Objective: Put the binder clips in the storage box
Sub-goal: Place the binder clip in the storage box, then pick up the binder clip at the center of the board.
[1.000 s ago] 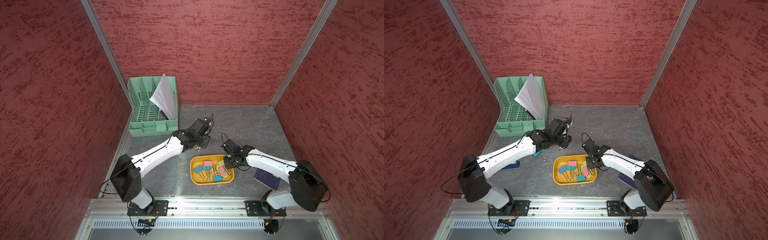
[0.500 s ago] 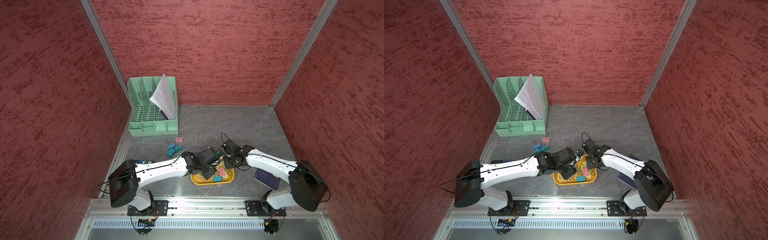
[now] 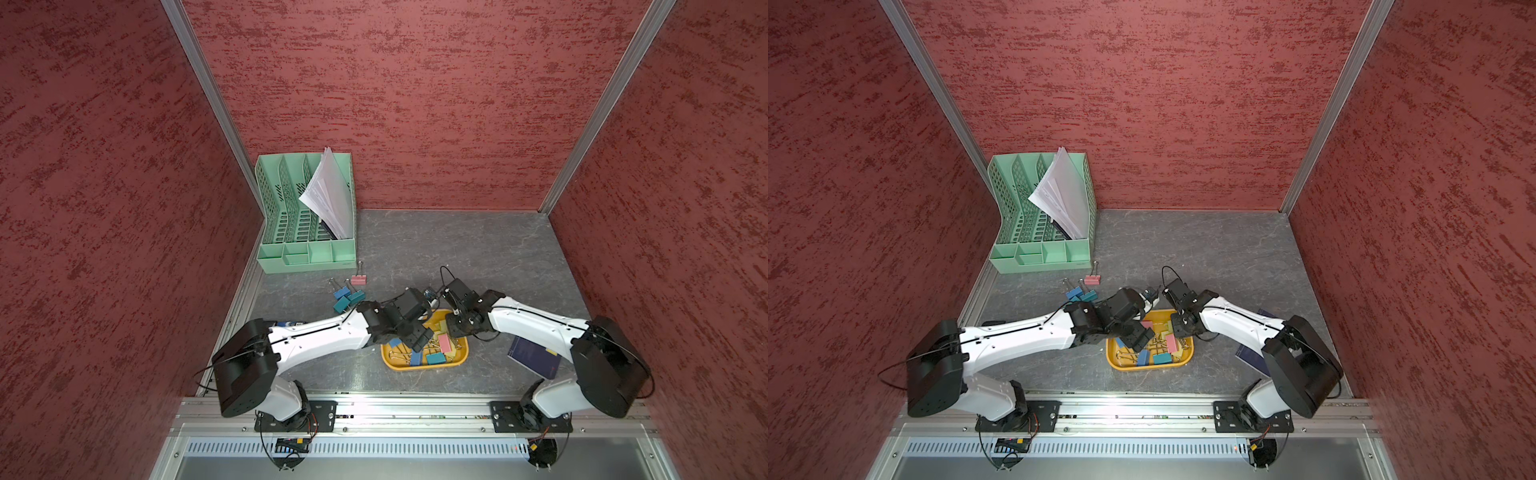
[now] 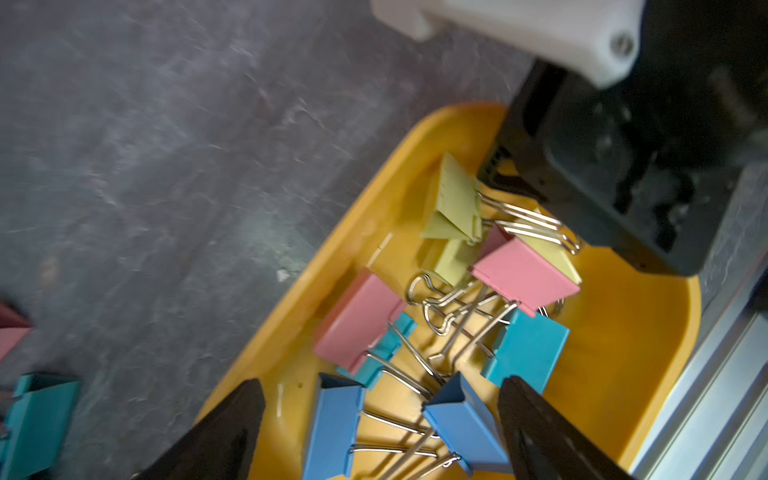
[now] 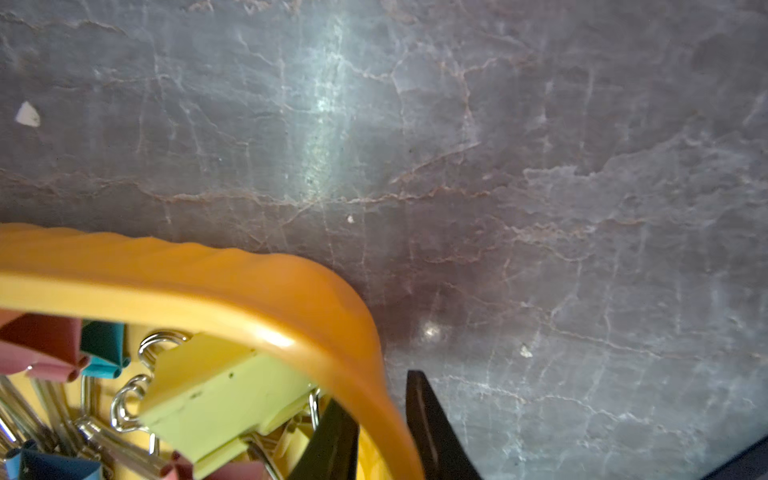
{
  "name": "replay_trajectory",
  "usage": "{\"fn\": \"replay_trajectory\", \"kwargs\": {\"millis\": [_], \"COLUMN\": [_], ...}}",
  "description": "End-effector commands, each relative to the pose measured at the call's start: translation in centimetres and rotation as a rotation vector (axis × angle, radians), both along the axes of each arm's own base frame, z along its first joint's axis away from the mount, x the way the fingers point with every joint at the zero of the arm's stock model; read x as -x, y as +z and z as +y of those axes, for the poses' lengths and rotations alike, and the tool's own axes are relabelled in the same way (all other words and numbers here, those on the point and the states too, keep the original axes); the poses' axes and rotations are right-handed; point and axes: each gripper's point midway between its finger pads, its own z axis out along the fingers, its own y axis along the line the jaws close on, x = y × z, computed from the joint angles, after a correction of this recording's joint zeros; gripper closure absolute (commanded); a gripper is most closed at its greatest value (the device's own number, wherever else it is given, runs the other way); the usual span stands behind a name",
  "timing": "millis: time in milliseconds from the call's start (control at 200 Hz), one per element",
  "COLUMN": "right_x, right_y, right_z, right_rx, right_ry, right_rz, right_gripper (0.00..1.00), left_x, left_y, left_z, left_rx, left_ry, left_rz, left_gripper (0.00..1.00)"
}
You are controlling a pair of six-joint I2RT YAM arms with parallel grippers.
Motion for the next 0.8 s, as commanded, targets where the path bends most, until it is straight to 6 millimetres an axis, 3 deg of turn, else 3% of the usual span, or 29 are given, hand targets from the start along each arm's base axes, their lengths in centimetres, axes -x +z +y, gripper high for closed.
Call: {"fn": "replay_trajectory", "kwargs": {"millis": [0, 115, 240, 476, 641, 791], "right_x": [-1.0, -1.0, -1.2, -1.4, -1.2, -1.2], "right_y": [0.7, 0.5, 0.1, 0.0, 0.1, 0.5], "right_z": [0.8, 0.8, 1.1, 1.7, 1.5, 1.3], "right_rx": [-0.037, -0.033, -0.035, -0.048, -0.041, -0.043], "right_ry": [0.004, 0.008, 0.013, 0.017, 0.020, 0.018], "right_rz": [-0.024, -0.020, -0.009, -0.001, 0.002, -0.006], "right_gripper": [0.75, 0.74, 0.71, 0.70, 0.70, 0.70], "left_x": [-5.0, -8.5, -10.8, -14.0, -15.0, -15.9], "left_y": [3.1, 1.2, -0.9, -4.7, -7.5, -8.8], "left_z": [5.3, 11.0, 13.4, 14.7, 15.3, 15.3], "left_rx": [0.084, 0.038, -0.027, -0.065, -0.100, -0.105], "left_ry": [0.301, 0.563, 0.669, 0.758, 0.791, 0.797], "left_rz": [-0.069, 0.048, 0.117, 0.189, 0.233, 0.248], "left_gripper": [0.04, 0.07, 0.10, 0.11, 0.11, 0.12]}}
